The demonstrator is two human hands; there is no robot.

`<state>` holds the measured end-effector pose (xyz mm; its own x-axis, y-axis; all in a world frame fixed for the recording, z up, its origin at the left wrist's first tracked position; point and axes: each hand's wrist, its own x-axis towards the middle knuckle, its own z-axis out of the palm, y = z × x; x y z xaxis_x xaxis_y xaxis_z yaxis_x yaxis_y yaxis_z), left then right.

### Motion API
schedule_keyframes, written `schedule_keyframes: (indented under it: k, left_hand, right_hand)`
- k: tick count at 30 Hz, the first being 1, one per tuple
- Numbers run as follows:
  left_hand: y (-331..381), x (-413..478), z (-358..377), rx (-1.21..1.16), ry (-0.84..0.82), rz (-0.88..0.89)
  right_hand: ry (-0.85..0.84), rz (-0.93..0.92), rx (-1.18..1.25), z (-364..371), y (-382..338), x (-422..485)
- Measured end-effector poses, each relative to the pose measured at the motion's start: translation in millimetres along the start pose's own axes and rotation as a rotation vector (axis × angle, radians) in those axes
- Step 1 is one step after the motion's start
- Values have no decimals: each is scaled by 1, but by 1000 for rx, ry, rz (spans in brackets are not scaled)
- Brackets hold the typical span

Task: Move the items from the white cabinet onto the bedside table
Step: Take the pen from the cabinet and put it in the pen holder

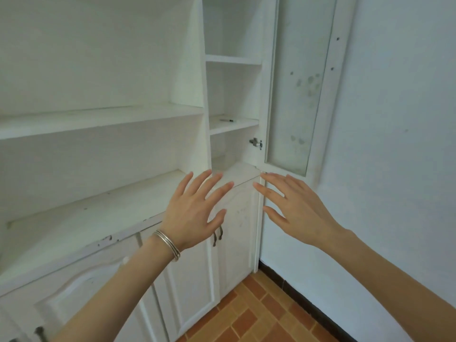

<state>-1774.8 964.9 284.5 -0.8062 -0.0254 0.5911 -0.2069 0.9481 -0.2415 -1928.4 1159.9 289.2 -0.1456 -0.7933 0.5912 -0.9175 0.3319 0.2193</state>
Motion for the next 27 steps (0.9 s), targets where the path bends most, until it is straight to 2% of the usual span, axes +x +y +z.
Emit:
schedule_keyframes:
  k: [10, 16, 27]
  left_hand:
    - [-16, 102, 100, 71, -68, -82]
    - [-30, 182, 134, 100, -36, -182]
    - [-58, 259, 223, 118, -86, -212]
  right_hand:
    - [0, -57, 20, 97, 125, 60]
    - [56, -97, 14, 133, 212, 119]
    - [54, -136, 55, 221, 285, 178]
